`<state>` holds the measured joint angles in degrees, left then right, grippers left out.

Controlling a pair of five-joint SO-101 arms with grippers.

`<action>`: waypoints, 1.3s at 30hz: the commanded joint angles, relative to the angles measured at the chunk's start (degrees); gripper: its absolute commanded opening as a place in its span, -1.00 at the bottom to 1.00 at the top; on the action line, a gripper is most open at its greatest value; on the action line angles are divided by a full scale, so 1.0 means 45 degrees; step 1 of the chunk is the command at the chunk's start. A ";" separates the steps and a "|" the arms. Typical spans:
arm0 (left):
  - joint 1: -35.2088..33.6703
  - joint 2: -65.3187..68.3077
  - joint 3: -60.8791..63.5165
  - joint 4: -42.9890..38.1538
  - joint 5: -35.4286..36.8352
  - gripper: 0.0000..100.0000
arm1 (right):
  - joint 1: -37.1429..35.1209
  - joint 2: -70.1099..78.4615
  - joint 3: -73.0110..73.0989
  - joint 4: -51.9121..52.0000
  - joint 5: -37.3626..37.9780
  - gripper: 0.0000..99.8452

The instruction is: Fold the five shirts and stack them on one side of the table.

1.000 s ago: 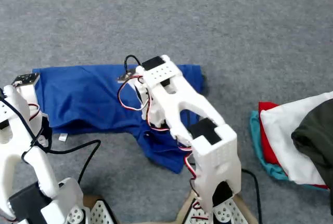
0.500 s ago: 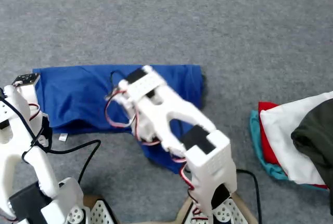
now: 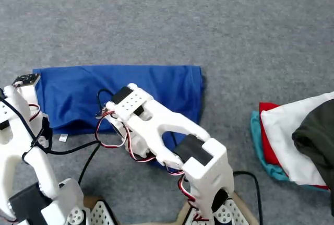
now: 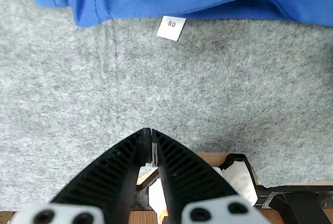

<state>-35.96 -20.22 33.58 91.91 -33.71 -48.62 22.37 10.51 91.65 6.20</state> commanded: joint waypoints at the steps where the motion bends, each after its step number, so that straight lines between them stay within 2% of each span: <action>1: -0.0137 -0.0440 -0.0020 0.0156 -0.0039 -0.96 | -0.0010 -0.1670 0.0029 0.0840 0.0781 -0.91; 8: -0.0137 -0.0440 -0.0039 0.0156 -0.0039 -0.96 | -0.0010 -0.4757 0.0322 0.2071 0.2305 -0.76; 11: -0.0137 -0.0459 -0.0059 0.0098 -0.0039 -0.96 | -0.0107 -0.5832 0.1768 0.2032 0.3556 -0.74; 14: -0.0137 -0.0459 -0.0117 0.0059 -0.0039 -0.96 | -0.0596 -0.6164 0.4093 0.0996 0.4278 -0.71; 19: -0.0137 -0.0459 -0.0156 0.0039 -0.0039 -0.96 | -0.1436 -0.6164 0.6886 -0.2852 0.4396 -0.52; 24: -0.0254 -0.0459 -0.0156 0.0098 -0.0039 -0.96 | -0.1436 -0.6203 0.7101 -0.4357 0.4317 -0.52; 29: -0.0879 -0.0459 -0.0176 0.0039 -0.0059 -0.96 | -0.1201 -0.6281 0.7062 -0.4669 0.4005 -0.54; 33: -0.1094 -0.0459 -0.0176 0.0039 -0.0098 -0.96 | -0.0342 -0.6613 0.6926 -0.4630 0.3770 -0.54; 39: -0.0996 -0.0459 -0.0176 -0.0371 -0.0059 -0.96 | 0.0127 -0.9348 0.6027 -0.2403 0.3751 -0.54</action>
<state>-40.44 -20.22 33.58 91.56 -33.71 -49.23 -12.09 41.36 76.26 23.52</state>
